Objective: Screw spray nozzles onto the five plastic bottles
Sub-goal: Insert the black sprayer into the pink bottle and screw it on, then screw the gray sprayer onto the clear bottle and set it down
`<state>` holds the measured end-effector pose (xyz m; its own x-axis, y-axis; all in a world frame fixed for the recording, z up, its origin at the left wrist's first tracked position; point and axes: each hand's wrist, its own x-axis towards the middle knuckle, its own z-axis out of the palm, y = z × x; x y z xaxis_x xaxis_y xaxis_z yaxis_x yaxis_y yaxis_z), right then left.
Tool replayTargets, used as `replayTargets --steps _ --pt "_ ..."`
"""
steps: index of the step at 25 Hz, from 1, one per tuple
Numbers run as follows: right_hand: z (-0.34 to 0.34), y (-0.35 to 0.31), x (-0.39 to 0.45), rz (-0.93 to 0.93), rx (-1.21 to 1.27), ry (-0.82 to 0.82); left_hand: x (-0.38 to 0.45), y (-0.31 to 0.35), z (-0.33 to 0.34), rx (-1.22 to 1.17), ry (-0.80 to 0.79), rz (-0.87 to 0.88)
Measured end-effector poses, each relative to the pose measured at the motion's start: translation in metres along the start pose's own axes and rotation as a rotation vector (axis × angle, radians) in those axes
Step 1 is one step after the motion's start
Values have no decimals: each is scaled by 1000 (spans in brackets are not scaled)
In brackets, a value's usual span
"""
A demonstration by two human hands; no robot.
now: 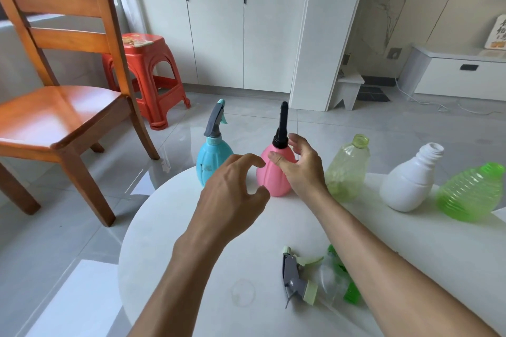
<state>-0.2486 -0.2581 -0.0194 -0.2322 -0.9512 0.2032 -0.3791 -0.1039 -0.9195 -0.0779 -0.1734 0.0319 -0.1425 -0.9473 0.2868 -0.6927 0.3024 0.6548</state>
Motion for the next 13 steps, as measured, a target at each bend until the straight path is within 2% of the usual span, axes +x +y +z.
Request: replayTargets --steps 2,4,6,7,8,10,11,13 --pt "-12 -1 -22 -28 -31 78 1 3 3 -3 11 22" --pt "-32 -3 -48 -255 -143 274 3 10 9 -12 10 39" --pt "-57 -9 -62 -505 -286 394 3 18 20 -15 -10 57" --pt "-70 -12 -58 -568 -318 448 3 23 24 -19 -24 64" --pt "-82 -16 -50 -573 -324 501 1 27 28 -24 -37 71" --pt "-101 -21 -29 -437 -362 521 -1 32 34 -39 -59 74" --pt "-109 -21 -18 -327 -417 443 -1 34 34 -53 -63 72" --pt "-120 -17 1 -91 -495 163 1 36 31 -82 -47 66"
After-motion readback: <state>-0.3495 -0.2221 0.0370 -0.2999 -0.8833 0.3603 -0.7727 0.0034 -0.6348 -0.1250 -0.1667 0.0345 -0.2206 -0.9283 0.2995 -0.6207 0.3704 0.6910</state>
